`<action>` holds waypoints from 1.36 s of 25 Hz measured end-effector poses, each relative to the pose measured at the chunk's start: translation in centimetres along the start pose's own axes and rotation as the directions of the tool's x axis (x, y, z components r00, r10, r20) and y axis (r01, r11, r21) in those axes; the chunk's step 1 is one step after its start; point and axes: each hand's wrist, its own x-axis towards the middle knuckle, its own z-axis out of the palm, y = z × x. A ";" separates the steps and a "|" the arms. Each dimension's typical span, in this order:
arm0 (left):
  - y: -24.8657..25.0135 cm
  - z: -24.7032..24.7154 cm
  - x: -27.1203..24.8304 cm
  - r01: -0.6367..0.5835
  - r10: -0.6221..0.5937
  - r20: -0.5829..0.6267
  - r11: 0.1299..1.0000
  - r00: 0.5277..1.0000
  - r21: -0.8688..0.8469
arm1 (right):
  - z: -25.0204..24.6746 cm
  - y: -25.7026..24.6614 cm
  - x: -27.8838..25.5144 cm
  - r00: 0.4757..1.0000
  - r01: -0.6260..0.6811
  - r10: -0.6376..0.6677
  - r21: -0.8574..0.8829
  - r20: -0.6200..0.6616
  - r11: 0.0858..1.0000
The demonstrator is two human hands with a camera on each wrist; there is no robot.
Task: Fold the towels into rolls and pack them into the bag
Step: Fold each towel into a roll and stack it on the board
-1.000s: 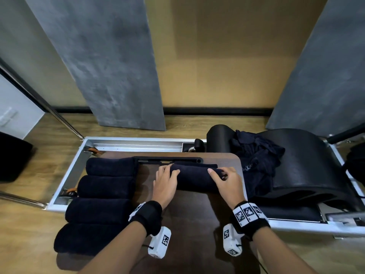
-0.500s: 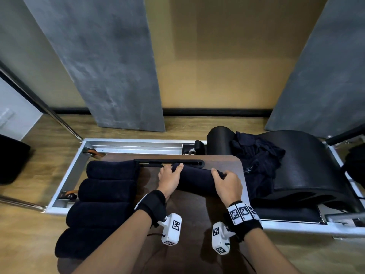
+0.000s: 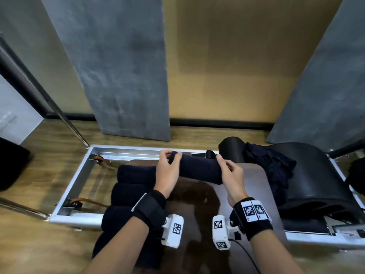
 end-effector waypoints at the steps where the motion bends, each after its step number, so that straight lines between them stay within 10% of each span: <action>1: 0.1 -2.2 0.5 -0.013 0.014 -0.031 1.000 0.999 0.013 | 1.8 -0.4 -0.5 0.998 -0.010 0.008 0.022 0.060 1.000; 8: -3.6 -16.1 2.4 0.025 -0.011 -0.194 0.997 0.981 0.067 | 13.6 2.0 -4.8 0.977 -0.049 0.048 0.000 0.210 0.999; 16: -6.9 -18.7 2.0 0.039 -0.032 -0.132 0.998 0.991 0.051 | 16.4 4.7 -6.7 0.998 0.063 -0.062 -0.213 0.012 0.975; 23: -7.1 -19.8 0.9 0.061 -0.061 0.004 0.998 0.998 -0.013 | 16.5 5.2 -8.7 0.997 -0.002 0.018 -0.197 0.081 0.980; 28: -5.1 -20.3 -1.3 -0.247 0.249 -0.313 0.968 0.917 0.046 | 15.0 4.3 -9.6 0.999 -0.006 0.013 -0.156 0.045 0.988; 30: -4.0 -19.4 -2.8 -0.347 0.326 -0.234 0.937 0.916 -0.051 | 13.3 4.0 -10.0 1.000 -0.012 0.016 -0.188 0.019 0.982; 34: -2.7 -14.5 -5.7 -0.393 0.378 0.292 0.919 0.878 -0.010 | 8.8 3.5 -11.2 0.998 -0.052 0.056 -0.213 0.014 0.976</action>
